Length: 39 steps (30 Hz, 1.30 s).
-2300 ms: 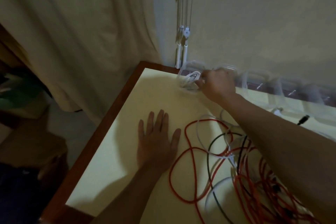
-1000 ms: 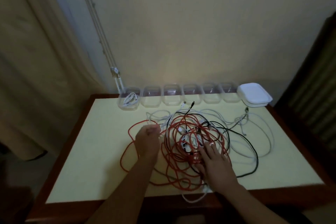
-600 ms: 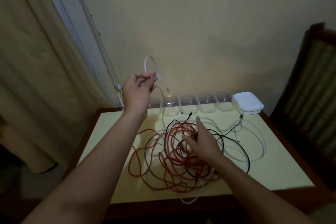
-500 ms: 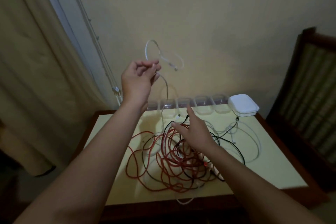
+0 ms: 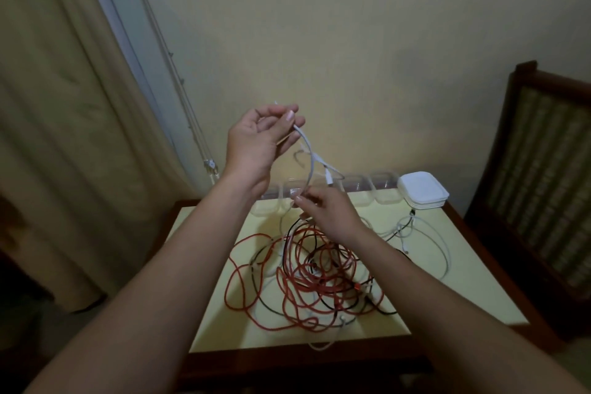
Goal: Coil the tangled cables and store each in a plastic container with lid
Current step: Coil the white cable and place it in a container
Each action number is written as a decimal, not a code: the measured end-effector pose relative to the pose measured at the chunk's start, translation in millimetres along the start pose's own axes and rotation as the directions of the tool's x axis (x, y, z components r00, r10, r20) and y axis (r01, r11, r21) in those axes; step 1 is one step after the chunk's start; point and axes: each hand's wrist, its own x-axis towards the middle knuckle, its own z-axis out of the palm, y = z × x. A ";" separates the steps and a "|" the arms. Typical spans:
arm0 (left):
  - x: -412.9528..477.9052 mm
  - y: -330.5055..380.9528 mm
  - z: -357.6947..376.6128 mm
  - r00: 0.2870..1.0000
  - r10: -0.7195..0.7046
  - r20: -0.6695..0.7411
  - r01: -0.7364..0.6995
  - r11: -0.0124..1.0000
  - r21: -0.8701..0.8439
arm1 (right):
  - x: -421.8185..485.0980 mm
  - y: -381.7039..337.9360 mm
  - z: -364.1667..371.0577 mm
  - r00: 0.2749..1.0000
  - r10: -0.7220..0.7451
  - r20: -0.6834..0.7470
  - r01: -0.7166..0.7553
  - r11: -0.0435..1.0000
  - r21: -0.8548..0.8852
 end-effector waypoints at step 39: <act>-16.3 -34.7 -7.2 0.975 -0.121 0.186 -0.018 0.792 0.611 | -24.7 -29.9 -88.1 0.973 -0.128 -0.194 0.106 0.987 -0.119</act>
